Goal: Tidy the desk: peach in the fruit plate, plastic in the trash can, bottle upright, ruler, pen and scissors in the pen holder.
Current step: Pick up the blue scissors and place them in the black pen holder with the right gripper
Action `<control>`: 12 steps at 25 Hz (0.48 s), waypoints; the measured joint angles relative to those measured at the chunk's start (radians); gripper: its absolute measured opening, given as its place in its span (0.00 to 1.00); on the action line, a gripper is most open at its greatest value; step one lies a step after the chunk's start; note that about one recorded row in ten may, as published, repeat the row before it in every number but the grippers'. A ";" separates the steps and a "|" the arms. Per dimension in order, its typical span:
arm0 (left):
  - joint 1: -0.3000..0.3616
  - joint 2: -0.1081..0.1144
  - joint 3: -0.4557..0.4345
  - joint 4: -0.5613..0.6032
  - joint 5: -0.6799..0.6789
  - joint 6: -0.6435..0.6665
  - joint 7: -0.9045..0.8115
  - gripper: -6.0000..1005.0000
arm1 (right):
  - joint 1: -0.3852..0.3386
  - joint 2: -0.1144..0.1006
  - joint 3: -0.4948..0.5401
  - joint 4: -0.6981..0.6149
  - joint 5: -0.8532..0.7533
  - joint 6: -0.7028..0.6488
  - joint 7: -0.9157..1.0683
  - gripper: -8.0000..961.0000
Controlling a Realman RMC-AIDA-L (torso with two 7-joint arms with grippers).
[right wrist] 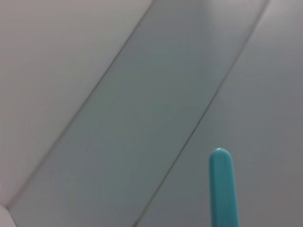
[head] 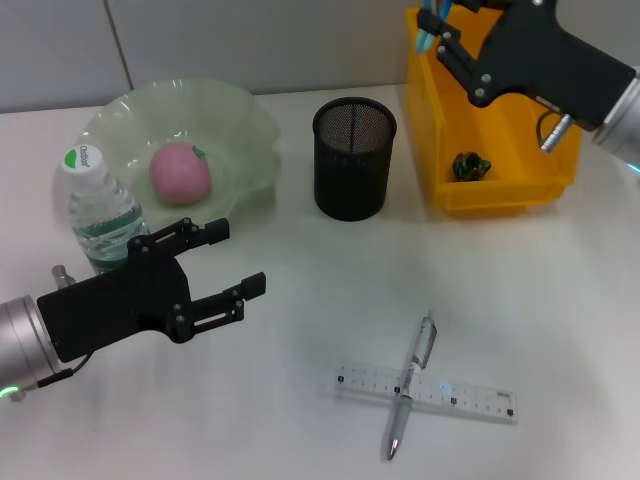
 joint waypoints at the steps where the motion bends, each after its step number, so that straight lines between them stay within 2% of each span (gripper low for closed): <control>1: 0.001 0.000 0.000 0.001 -0.003 0.000 0.000 0.78 | 0.007 0.001 0.000 0.005 0.000 0.012 -0.049 0.25; 6: -0.001 0.001 0.000 0.002 -0.008 -0.009 0.002 0.78 | 0.025 0.002 -0.009 0.020 0.050 0.069 -0.315 0.25; 12: -0.002 0.000 0.007 0.000 -0.009 -0.023 0.023 0.78 | 0.035 0.004 -0.010 0.067 0.154 0.091 -0.726 0.25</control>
